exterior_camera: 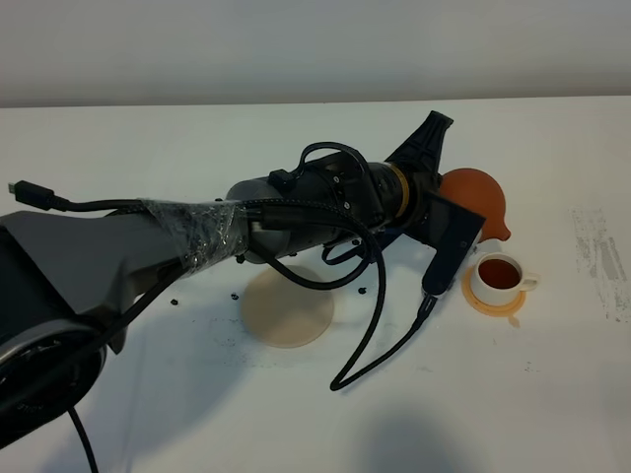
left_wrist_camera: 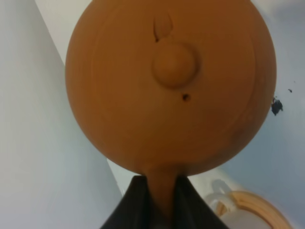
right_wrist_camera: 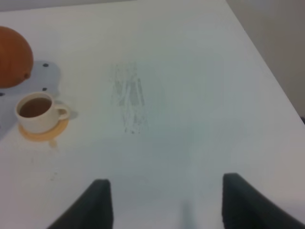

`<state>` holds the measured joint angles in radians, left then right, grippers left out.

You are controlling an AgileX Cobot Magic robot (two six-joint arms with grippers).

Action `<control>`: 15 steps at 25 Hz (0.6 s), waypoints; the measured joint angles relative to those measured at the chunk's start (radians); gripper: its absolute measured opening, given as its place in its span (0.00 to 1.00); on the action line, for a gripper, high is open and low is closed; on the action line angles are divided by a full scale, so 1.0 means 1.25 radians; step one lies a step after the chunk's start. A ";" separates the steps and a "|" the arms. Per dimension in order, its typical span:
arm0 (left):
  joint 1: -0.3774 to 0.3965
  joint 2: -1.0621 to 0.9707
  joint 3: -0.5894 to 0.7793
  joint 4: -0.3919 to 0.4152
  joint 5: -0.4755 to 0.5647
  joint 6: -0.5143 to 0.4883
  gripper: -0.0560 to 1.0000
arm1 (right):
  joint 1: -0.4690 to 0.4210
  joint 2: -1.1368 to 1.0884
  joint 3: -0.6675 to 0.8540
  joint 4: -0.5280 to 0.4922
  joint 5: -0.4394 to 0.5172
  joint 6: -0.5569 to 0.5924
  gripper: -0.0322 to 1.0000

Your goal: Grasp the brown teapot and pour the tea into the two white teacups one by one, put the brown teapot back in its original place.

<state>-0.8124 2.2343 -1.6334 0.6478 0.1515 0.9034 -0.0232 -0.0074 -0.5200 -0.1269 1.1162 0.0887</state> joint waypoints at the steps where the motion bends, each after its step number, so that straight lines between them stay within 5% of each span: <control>1: 0.001 0.000 0.000 -0.013 0.004 -0.001 0.15 | 0.000 0.000 0.000 0.000 0.000 0.000 0.52; 15: 0.001 -0.150 0.004 -0.220 0.166 -0.183 0.15 | 0.000 0.000 0.000 0.000 0.000 0.000 0.52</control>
<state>-0.8114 2.0465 -1.6290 0.3724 0.3584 0.6745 -0.0232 -0.0074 -0.5200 -0.1269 1.1162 0.0887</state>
